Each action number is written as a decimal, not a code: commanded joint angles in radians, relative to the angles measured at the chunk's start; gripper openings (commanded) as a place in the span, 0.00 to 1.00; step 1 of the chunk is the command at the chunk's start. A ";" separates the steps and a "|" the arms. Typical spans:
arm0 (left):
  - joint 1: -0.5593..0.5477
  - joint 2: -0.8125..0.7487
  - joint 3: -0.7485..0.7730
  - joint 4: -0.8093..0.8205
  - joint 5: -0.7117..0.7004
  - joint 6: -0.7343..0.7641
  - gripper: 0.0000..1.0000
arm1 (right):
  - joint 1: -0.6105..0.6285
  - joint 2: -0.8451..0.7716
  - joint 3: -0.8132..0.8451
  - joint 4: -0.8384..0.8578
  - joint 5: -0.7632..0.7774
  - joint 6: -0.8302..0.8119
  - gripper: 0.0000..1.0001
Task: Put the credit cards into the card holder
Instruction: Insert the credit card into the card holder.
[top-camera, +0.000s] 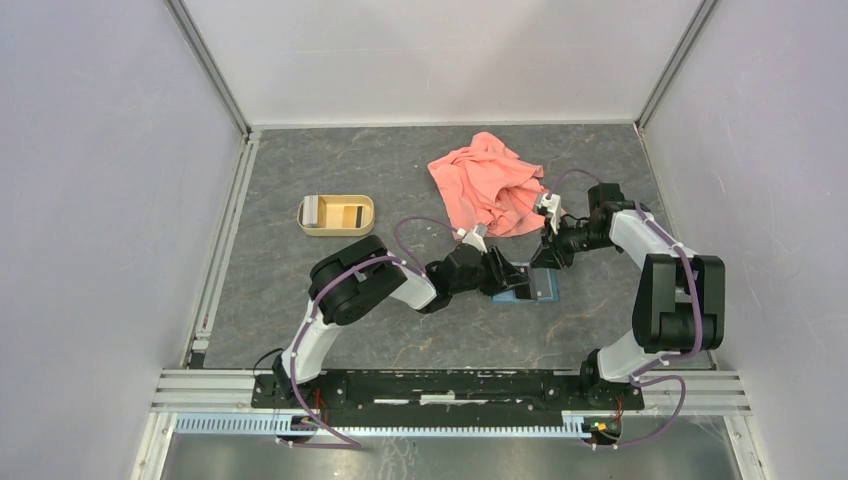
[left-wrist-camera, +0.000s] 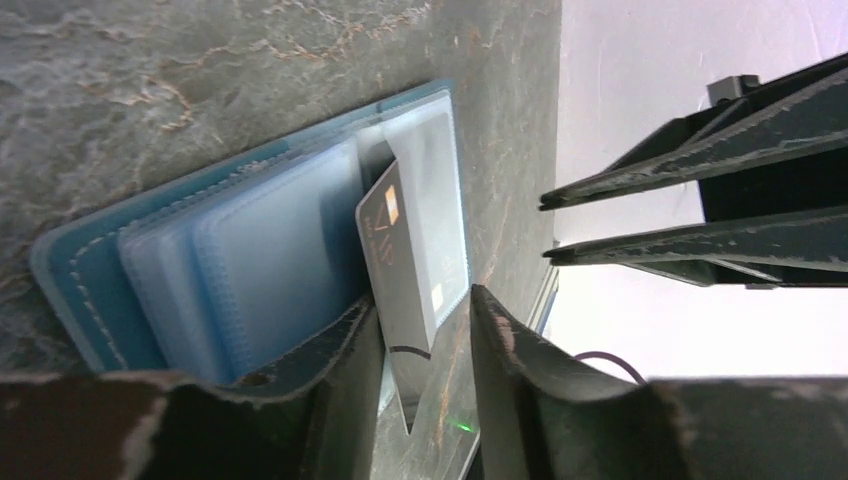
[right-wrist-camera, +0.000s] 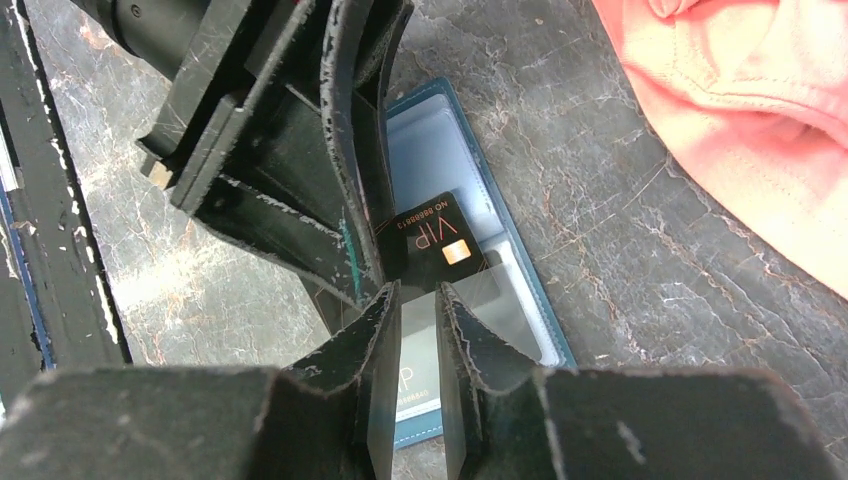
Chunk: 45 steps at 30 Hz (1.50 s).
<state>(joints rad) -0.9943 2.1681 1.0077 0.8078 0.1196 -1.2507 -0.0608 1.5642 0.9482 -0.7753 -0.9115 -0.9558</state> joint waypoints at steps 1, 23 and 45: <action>0.013 0.030 -0.033 -0.051 -0.002 0.037 0.48 | 0.001 0.014 0.007 0.000 -0.030 -0.022 0.24; 0.013 0.073 -0.033 0.033 0.030 -0.005 0.49 | 0.008 -0.139 -0.056 0.235 0.018 0.221 0.33; 0.013 0.117 0.022 0.033 0.012 -0.060 0.38 | 0.001 -0.595 -0.555 0.428 0.105 -0.387 0.98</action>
<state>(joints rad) -0.9874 2.2326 1.0279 0.9264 0.1604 -1.3197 -0.0635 0.9760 0.4206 -0.5388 -0.8040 -1.2469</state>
